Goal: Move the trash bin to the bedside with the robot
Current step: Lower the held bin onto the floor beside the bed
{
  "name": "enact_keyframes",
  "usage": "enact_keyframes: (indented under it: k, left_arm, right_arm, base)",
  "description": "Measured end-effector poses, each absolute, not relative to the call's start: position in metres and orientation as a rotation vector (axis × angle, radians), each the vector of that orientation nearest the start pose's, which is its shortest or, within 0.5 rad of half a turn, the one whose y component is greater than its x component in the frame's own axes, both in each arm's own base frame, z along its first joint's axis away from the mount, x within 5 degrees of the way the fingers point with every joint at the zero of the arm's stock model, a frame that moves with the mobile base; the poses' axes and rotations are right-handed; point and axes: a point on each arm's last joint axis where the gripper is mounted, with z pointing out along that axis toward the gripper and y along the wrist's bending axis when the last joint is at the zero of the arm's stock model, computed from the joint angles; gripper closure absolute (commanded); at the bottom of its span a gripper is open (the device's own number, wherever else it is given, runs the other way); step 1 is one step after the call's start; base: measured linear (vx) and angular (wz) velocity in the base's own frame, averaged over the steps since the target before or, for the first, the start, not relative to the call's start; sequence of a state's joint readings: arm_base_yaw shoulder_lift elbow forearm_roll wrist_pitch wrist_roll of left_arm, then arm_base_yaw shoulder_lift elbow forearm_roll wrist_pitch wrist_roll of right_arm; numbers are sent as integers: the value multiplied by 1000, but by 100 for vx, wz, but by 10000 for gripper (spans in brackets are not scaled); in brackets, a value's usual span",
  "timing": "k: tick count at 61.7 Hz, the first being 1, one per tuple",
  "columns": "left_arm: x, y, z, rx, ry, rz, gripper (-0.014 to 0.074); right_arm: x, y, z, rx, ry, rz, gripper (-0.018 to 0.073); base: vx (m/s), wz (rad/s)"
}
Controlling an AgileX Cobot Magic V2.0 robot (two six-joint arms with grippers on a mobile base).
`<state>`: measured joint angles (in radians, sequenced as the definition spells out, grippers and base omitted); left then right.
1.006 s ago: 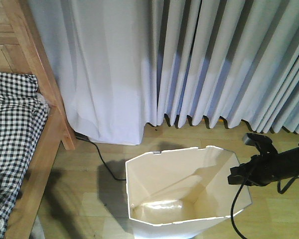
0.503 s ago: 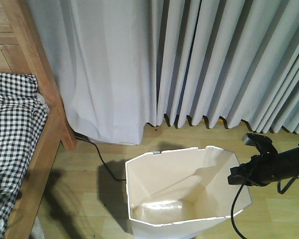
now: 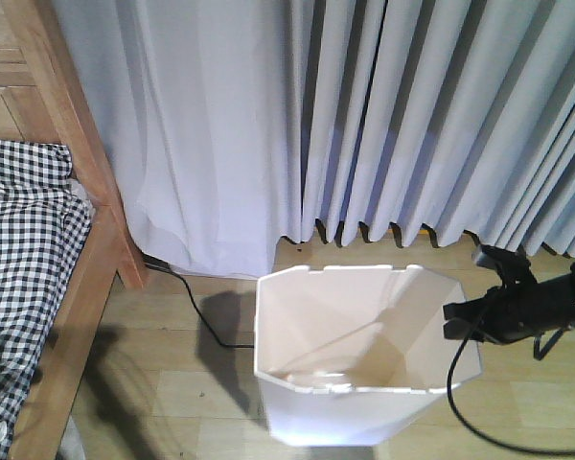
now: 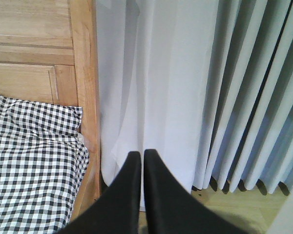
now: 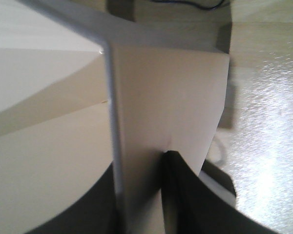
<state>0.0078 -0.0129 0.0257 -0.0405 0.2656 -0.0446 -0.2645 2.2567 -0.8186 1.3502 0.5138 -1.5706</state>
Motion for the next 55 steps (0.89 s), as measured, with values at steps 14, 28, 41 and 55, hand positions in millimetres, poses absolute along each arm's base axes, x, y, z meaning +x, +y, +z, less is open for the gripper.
enact_keyframes:
  k: [14,28,41,55]
  left_arm:
    - [55,-1,181,-73,1761,-64,602]
    - [55,-1,181,-73,1761,-64,602]
    - [55,-1,181,-73,1761,-64,602]
    - [55,-1,181,-73,1761,-64,602]
  right_arm:
    - [320,-47,-32,28,2872,575,561]
    - [339,-53,-73,16,2920,578,554]
    - [350,-55,-107,-15,2939,611,548]
    - [365,-57,-142,9,2922,645,542]
  base:
    - [0,0]
    - [0,0]
    - [0,0]
    - [0,0]
